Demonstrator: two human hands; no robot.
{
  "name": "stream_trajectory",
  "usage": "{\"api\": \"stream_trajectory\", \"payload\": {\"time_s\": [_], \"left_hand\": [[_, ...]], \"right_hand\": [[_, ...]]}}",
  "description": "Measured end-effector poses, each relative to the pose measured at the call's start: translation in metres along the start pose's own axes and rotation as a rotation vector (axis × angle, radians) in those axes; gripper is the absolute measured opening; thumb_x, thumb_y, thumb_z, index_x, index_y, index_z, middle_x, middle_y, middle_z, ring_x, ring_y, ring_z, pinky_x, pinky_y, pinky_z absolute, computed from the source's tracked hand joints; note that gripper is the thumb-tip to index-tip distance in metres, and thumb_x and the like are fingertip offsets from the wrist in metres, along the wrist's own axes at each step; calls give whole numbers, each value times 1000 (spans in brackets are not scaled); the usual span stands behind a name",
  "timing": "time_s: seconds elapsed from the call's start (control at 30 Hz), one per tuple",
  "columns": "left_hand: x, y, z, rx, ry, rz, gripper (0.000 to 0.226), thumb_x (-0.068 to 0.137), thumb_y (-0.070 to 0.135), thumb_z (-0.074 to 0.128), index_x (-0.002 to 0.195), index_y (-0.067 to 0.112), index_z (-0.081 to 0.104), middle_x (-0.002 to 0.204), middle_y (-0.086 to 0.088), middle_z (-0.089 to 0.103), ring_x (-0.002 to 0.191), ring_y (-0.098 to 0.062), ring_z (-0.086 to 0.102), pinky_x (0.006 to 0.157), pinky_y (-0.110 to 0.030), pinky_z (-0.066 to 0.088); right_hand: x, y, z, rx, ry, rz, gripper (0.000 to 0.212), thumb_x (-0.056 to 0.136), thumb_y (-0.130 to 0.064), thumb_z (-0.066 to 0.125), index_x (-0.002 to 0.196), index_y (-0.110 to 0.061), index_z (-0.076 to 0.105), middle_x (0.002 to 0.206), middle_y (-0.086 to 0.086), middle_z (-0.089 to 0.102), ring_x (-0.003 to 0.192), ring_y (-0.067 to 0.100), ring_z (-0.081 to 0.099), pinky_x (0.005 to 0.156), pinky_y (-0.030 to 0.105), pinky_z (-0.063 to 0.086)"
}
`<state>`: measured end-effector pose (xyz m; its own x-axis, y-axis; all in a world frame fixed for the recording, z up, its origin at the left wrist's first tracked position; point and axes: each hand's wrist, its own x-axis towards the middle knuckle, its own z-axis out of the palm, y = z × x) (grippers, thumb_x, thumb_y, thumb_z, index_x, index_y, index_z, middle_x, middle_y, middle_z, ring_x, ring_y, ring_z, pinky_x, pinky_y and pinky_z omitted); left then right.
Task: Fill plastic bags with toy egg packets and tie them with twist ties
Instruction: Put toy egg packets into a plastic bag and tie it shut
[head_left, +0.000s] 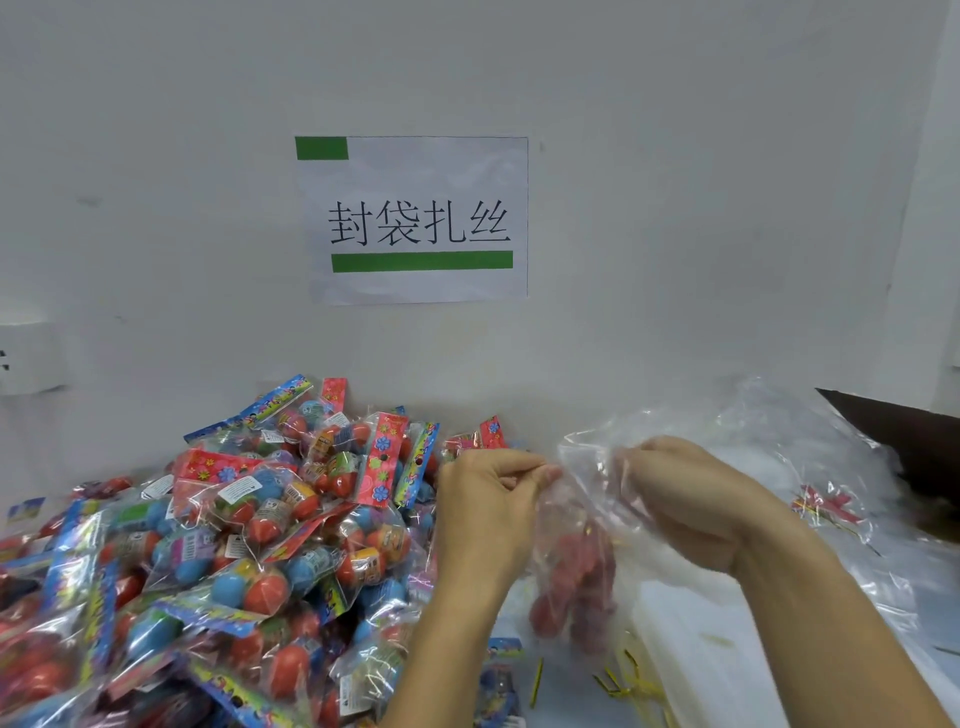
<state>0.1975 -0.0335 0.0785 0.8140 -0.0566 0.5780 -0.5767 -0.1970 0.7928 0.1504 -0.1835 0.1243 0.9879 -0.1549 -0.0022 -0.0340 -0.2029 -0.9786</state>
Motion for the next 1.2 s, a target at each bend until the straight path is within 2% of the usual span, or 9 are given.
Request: {"api": "stream_trajectory", "payload": {"time_s": [0.07, 0.13, 0.23, 0.33, 0.4, 0.5, 0.6, 1.03, 1.2], "left_hand": [[1, -4, -1, -30, 7, -57, 5, 83, 14, 79, 79, 13, 82, 69, 3, 75, 69, -21, 71, 69, -36, 58], [2, -6, -1, -42, 29, -82, 6, 84, 13, 79, 79, 13, 82, 70, 5, 75, 69, -16, 70, 71, -32, 58], [2, -6, -2, -10, 38, -82, 5, 85, 16, 78, 81, 15, 82, 72, 8, 75, 68, -8, 69, 70, -27, 58], [2, -6, -5, 8, 36, -81, 6, 85, 18, 78, 81, 17, 82, 72, 10, 74, 69, -5, 68, 71, -26, 58], [2, -7, -6, 4, 26, -89, 6, 86, 18, 77, 81, 18, 82, 72, 10, 74, 72, -6, 69, 73, -28, 59], [3, -5, -7, -1, 48, -73, 10, 87, 16, 76, 78, 19, 81, 71, 10, 74, 71, -9, 70, 72, -30, 59], [6, -2, -9, -45, 188, -6, 13, 88, 15, 75, 78, 22, 80, 70, 11, 73, 67, -6, 68, 61, -19, 53], [9, -16, -40, -3, -184, -252, 19, 90, 33, 72, 104, 40, 60, 90, 14, 73, 83, 8, 66, 63, -8, 50], [21, -8, -72, 103, 261, -156, 16, 90, 29, 72, 104, 26, 64, 98, 12, 68, 92, -3, 65, 71, -17, 48]], "right_hand": [[-10, -8, -6, -40, -19, -58, 38, 102, -5, 41, 64, -6, 47, 64, 15, 38, 60, 28, 37, 66, 31, 31], [-16, -15, -8, -267, 53, -136, 43, 103, -24, 50, 73, 4, 65, 74, 19, 69, 71, 34, 65, 90, 47, 58], [-18, -19, -10, -498, 242, -200, 19, 91, -40, 67, 94, -23, 73, 89, -5, 76, 76, 11, 70, 69, 26, 54], [-14, -9, -18, -819, 221, 43, 74, 78, -61, 72, 137, -24, 47, 136, 5, 52, 111, 21, 58, 78, 27, 46], [-10, 3, -22, -933, 192, 186, 79, 81, -57, 73, 140, -12, 45, 139, 10, 52, 123, 29, 54, 91, 34, 46], [1, 16, -33, -771, 340, 72, 15, 92, -24, 67, 96, -11, 73, 101, 10, 74, 95, 26, 68, 77, 31, 53], [8, 15, -38, -513, 542, -159, 15, 90, -16, 67, 76, -20, 71, 77, 1, 73, 79, 21, 70, 68, 27, 48], [10, 21, -28, -390, 348, -204, 16, 90, -23, 66, 102, -32, 71, 93, -3, 67, 75, 10, 66, 52, 17, 42], [4, 9, -26, -357, 341, -309, 34, 94, -31, 65, 127, -38, 60, 111, -8, 62, 93, 6, 62, 66, 21, 45]]}}
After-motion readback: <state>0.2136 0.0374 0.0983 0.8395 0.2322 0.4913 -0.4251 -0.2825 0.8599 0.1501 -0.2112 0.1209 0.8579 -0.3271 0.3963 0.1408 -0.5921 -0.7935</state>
